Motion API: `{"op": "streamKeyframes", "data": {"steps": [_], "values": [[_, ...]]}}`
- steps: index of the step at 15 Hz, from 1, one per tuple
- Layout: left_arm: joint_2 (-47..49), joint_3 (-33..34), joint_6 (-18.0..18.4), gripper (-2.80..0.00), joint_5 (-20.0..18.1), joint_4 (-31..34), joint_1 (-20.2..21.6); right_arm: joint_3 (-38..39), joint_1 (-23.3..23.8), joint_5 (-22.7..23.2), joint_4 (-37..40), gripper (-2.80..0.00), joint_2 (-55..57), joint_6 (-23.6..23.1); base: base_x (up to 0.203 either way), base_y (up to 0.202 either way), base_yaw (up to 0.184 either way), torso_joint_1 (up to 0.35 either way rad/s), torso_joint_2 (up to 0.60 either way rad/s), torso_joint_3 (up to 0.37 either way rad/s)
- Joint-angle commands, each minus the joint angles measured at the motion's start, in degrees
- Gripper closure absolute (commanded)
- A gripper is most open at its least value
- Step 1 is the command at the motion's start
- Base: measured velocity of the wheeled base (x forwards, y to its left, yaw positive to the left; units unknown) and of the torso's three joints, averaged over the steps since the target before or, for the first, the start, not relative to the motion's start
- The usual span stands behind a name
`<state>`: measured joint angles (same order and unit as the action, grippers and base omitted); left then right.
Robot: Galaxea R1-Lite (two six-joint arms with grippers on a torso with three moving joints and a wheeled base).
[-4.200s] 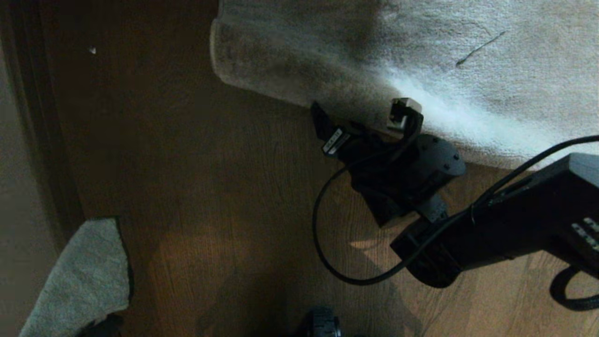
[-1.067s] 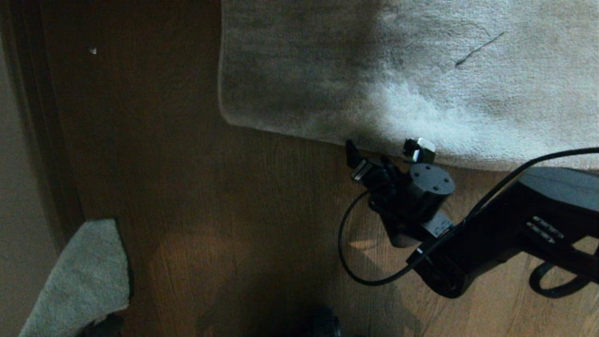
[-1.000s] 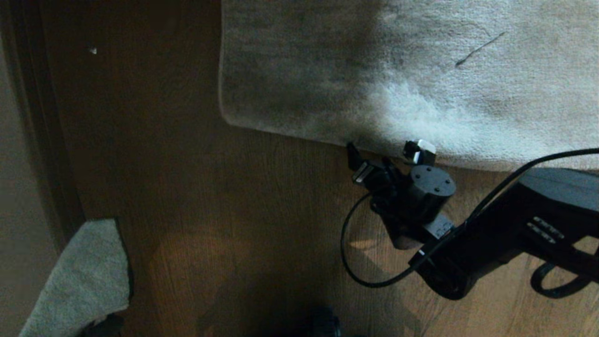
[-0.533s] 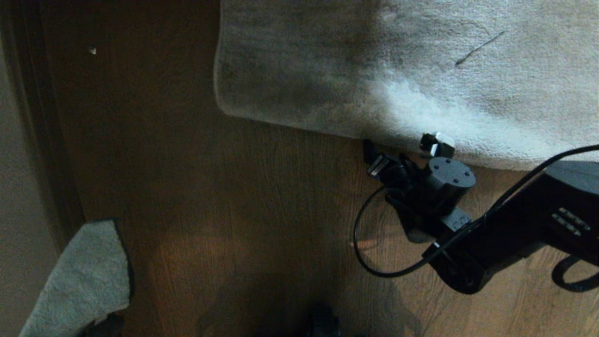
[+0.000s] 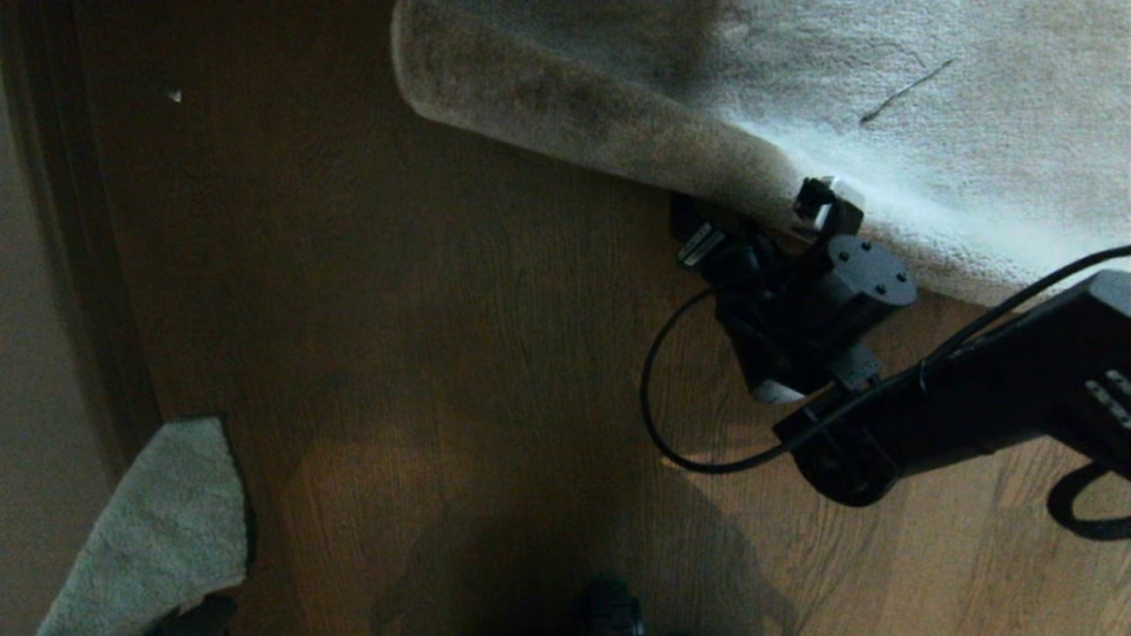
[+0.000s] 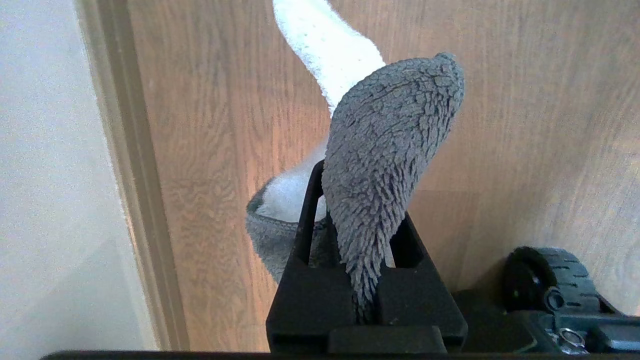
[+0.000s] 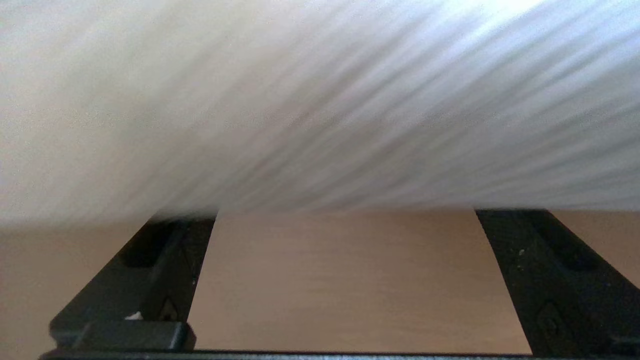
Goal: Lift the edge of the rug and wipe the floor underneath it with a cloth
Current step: Lift up the carpet
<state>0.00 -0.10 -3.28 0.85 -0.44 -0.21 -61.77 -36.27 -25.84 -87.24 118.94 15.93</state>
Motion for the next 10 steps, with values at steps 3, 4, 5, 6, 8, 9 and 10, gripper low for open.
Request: {"op": "streamKeyframes", "data": {"steps": [3, 4, 5, 6, 8, 9, 10], "values": [[0.00, 0.01, -0.06, 0.00, 0.03, 0.00, 0.03, -1.85, -5.20, 7.54, -2.72, -2.80, -2.20, -1.84, 0.000, 0.000, 0.000, 0.000, 0.00, 0.000], [0.00, 0.01, -0.06, 0.00, 0.03, 0.00, 0.03, -2.90, -5.56, 8.89, -2.72, -2.80, -2.22, -2.52, 0.000, 0.000, 0.000, 0.000, 0.00, 0.000], [0.00, 0.01, -0.06, 0.00, 0.03, -0.01, 0.03, -3.94, -5.64, 10.24, -2.72, -2.80, -2.13, -3.03, 0.000, 0.000, 0.000, 0.000, 0.00, 0.000], [0.00, 0.01, -0.06, 0.00, 0.03, -0.06, 0.03, -4.90, -5.58, 11.06, -2.72, -2.80, -1.87, -3.52, 0.000, 0.000, 0.000, 0.000, 0.00, 0.000], [0.00, 0.10, -0.06, 0.00, 0.03, 0.00, 0.03, -6.03, -5.47, 11.25, -2.72, -2.80, -1.70, -3.71, 0.000, 0.000, 0.000, 0.000, 0.00, 0.000], [0.00, 0.01, -0.06, 0.00, 0.03, 0.00, 0.03, -5.99, -5.39, 11.18, -2.72, -2.80, -1.70, -3.80, 0.000, 0.000, 0.000, 0.000, 0.00, 0.000], [0.00, 0.01, -0.06, 0.00, 0.03, 0.00, 0.03, -6.08, -5.20, 11.17, -2.72, -2.80, -1.78, -3.72, 0.000, 0.000, 0.000, 0.000, 0.00, 0.000]]}}
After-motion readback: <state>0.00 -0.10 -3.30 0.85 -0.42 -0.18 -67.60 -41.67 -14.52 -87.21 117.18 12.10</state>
